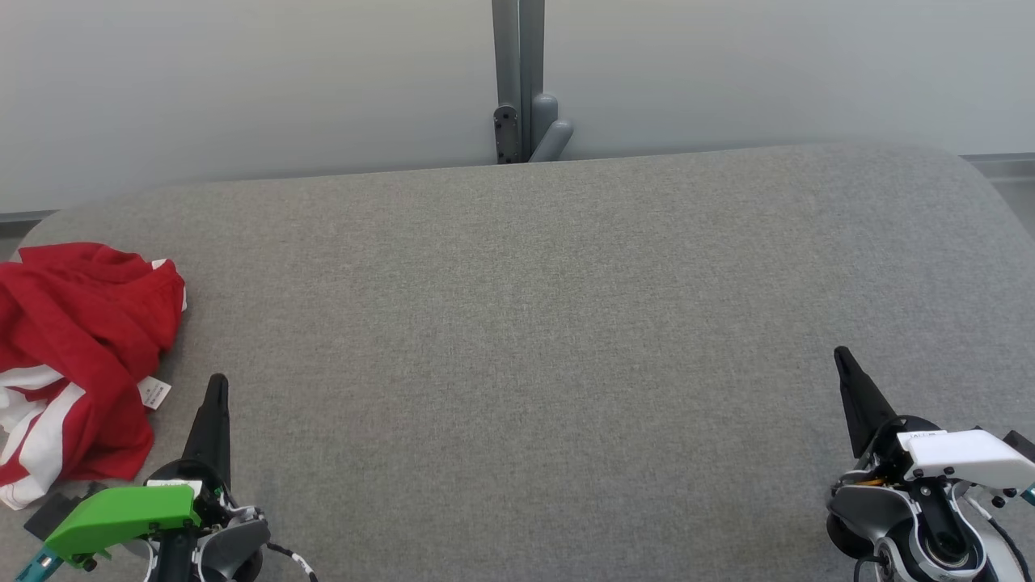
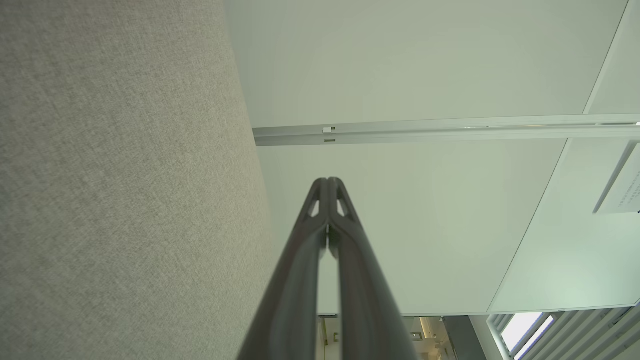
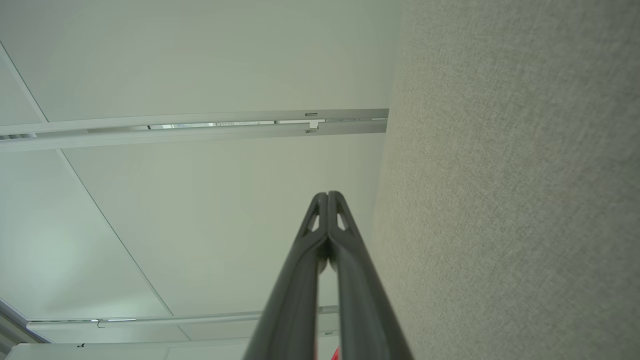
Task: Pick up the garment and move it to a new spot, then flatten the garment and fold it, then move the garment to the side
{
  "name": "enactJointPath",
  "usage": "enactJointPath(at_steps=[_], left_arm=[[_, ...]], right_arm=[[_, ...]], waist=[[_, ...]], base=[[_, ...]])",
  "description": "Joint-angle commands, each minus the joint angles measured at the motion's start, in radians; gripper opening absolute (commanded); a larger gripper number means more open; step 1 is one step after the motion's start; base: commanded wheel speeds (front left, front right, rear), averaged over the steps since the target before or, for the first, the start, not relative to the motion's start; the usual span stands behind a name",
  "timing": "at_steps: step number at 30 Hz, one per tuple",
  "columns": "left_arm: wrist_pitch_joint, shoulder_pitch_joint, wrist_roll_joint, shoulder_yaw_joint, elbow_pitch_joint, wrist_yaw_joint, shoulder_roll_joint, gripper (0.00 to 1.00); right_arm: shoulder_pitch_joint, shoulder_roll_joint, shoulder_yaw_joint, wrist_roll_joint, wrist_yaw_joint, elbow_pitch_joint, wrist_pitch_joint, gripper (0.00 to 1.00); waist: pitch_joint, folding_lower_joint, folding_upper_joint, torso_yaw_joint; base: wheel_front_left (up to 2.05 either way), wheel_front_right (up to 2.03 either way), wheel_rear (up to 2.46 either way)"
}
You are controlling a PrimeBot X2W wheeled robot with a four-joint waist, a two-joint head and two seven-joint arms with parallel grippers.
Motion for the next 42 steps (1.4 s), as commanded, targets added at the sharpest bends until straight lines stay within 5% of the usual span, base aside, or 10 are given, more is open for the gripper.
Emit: enactJointPath(at_steps=[1,42], left_arm=[[0.005,-0.016,0.000,0.005,0.000,-0.004,0.006,0.00],[0.005,-0.016,0.000,0.005,0.000,-0.004,0.006,0.00]], right_arm=[[0.009,-0.005,-0.002,0.007,0.000,-0.003,0.002,0.00],[0.009,-0.005,-0.002,0.007,0.000,-0.003,0.002,0.00]], waist=[[0.000,0.0000,0.0098,0.000],[0.000,0.0000,0.0098,0.000]], base=[[0.00,0.00,0.00],[0.00,0.00,0.00]])
